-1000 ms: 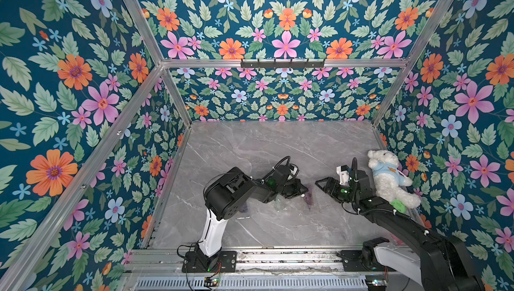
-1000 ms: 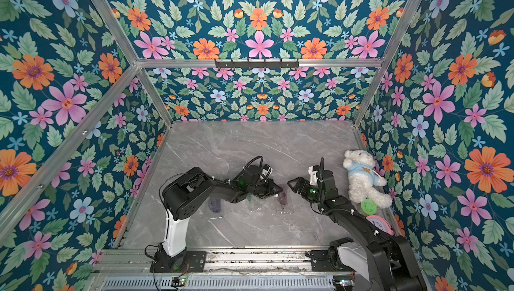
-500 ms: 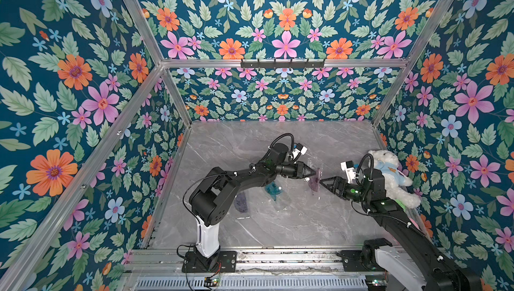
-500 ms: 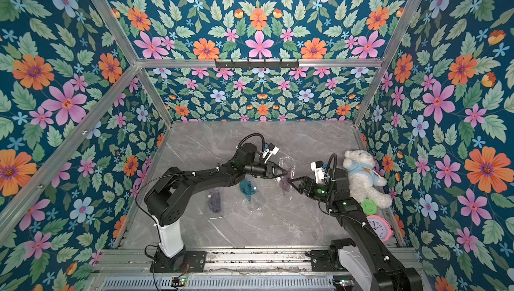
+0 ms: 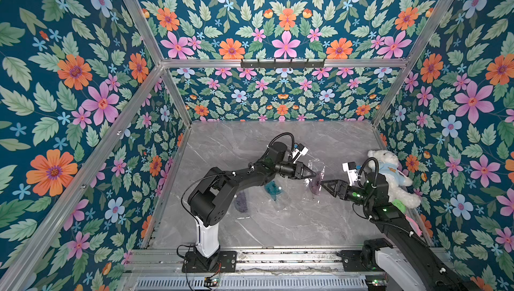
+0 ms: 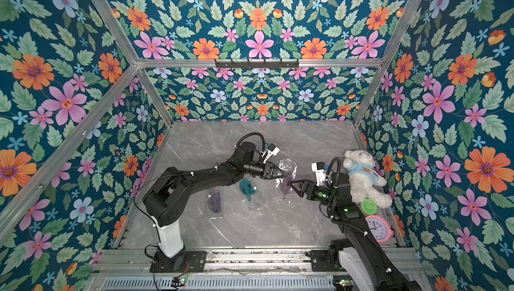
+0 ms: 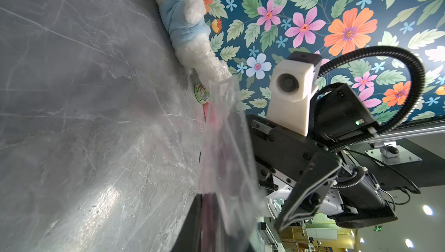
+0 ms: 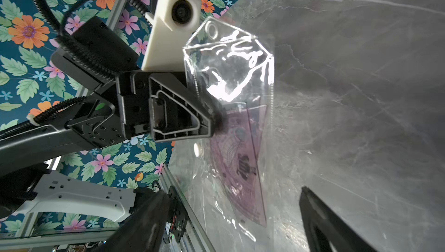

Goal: Open the ruler set and take out the ruler
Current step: Pick up the ruler set bag from the center of the board.

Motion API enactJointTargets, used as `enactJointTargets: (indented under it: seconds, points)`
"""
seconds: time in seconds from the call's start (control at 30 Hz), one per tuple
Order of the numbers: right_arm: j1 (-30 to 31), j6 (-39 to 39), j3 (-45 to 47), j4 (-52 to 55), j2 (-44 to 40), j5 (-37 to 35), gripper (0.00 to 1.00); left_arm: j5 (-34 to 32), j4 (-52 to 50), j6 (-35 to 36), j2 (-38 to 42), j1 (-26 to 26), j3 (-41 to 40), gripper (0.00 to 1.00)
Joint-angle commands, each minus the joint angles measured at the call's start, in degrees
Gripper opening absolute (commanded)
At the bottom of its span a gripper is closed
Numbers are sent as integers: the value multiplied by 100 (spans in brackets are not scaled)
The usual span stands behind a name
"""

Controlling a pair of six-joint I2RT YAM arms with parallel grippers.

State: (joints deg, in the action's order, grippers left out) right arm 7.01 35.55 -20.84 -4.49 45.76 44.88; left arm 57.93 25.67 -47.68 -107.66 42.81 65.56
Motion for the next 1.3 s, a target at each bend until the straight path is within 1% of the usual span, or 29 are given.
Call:
enactJointTargets:
  seconds: [0.0, 0.13, 0.23, 0.4, 0.5, 0.57, 0.63, 0.8, 0.93, 1.07, 1.13, 1.27]
  points:
    - [-2, -88, 94, -274, -15, -81, 87, 78, 166, -109, 102, 10, 69, 18]
    - [3, 58, 286, -883, 7, 58, 86, 164, 506, -432, 148, 19, 80, 18]
    - [5, 209, 412, -1465, 122, 145, 84, 216, 821, -720, 140, 30, 38, 18]
    - [11, 512, 440, -2309, 447, 423, 77, 210, 860, -804, 135, 46, 54, 17]
    - [11, 811, 483, -3000, 714, 551, 74, 176, 860, -839, 92, 57, 104, 17]
    - [66, 1031, 510, -3450, 947, 632, 73, 158, 845, -847, 49, 77, 141, 17]
    - [209, 1083, 486, -3664, 1143, 640, 71, 132, 851, -868, 13, 76, 181, 17]
    - [717, 907, 297, -3542, 1330, 422, 63, 109, 852, -883, -96, 90, 259, 17]
    - [746, 797, 260, -3250, 1122, 350, 56, 114, 851, -875, -115, 92, 239, 17]
    - [742, 558, 241, -2651, 718, 178, 54, 96, 835, -867, -115, 90, 212, 17]
    - [742, 523, 247, -2513, 621, 144, 52, 71, 836, -870, -124, 88, 227, 17]
    - [742, 638, 264, -2694, 825, 156, 49, 53, 842, -874, -128, 88, 286, 17]
